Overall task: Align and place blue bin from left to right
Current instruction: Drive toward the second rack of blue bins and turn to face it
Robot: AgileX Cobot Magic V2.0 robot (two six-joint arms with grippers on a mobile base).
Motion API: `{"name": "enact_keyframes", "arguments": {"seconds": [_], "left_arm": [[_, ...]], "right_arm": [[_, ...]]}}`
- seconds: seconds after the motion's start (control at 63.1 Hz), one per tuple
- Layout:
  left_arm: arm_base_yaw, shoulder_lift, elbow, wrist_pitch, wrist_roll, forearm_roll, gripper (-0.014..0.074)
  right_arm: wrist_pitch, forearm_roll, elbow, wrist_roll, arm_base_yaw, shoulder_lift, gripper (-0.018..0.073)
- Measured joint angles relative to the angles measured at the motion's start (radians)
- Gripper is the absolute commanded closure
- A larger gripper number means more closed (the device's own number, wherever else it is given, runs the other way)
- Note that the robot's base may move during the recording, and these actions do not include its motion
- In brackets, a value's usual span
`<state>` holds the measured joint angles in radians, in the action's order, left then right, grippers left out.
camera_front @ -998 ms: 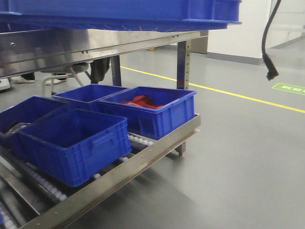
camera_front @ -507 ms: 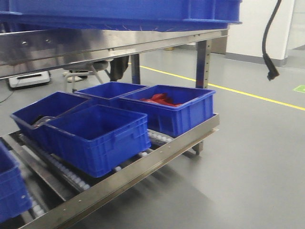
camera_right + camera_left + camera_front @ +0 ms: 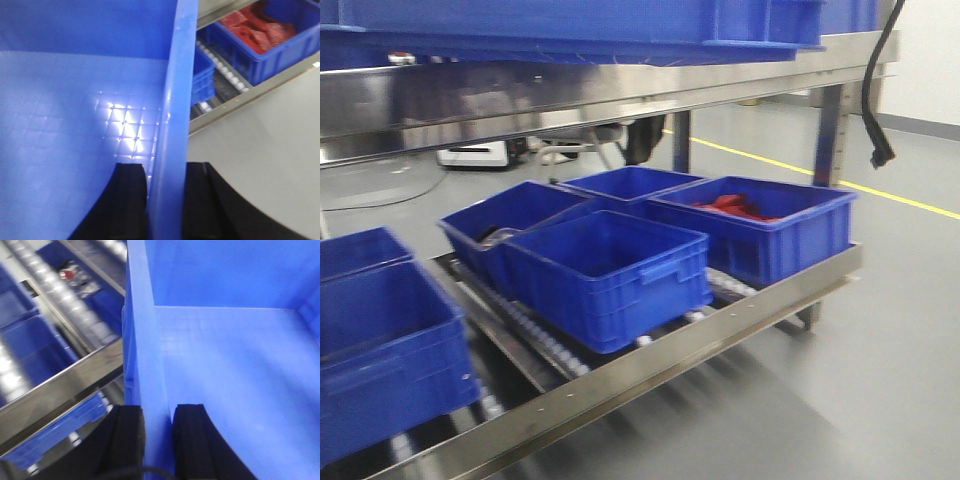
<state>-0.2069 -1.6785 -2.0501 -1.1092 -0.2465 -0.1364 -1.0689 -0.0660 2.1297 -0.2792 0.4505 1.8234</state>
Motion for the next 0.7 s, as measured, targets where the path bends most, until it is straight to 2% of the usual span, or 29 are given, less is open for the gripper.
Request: {"name": "enact_keyframes", "arguments": {"seconds": [0.697], "left_arm": [[0.000,0.000,0.000,0.002,0.000,0.000,0.0605]], "right_arm": [[0.012,-0.005,0.000,0.001,0.000,0.000,0.0629]]}}
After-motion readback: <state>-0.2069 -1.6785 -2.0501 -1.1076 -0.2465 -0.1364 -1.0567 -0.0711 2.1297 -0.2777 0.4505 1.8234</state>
